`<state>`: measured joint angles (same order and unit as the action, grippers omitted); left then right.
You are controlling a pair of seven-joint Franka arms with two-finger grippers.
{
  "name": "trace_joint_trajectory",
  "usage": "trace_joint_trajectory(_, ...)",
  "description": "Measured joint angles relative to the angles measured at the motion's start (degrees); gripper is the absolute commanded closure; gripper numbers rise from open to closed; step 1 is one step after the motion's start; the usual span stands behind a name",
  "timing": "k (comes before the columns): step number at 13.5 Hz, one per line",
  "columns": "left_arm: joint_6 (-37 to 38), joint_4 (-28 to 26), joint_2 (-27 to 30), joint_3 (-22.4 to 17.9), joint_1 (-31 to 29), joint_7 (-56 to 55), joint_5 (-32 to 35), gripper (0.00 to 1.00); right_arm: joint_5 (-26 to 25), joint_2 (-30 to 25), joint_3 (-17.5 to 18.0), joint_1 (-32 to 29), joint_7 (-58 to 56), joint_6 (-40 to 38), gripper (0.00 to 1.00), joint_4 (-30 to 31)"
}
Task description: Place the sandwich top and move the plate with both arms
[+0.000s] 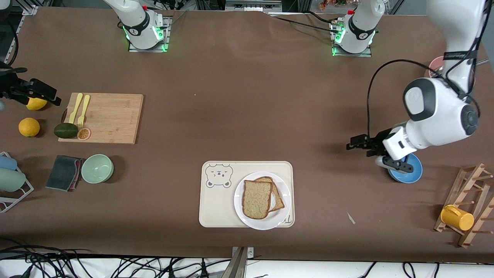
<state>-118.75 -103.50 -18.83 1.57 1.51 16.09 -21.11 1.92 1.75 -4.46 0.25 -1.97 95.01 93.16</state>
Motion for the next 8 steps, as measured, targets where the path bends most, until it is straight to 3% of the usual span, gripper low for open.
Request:
trace_joint_trajectory(2, 3.96, 0.29, 3.76, -0.01, 0.00, -5.66, 6.20, 0.01, -1.88, -0.05, 0.59, 0.01, 0.00, -0.03, 0.00, 0.01)
trace_joint_trajectory(4, 9.59, 1.22, 7.23, -0.12, -0.19, -9.18, 7.77, 0.01, -2.25, -0.14, 1.06, 0.02, 0.00, -0.25, 0.00, 0.01)
trace_joint_trajectory(8, 22.24, 8.13, 10.76, -0.24, -2.72, -12.87, 15.15, 0.01, -2.26, -0.18, 1.12, 0.02, -0.05, -0.87, 0.00, 0.01)
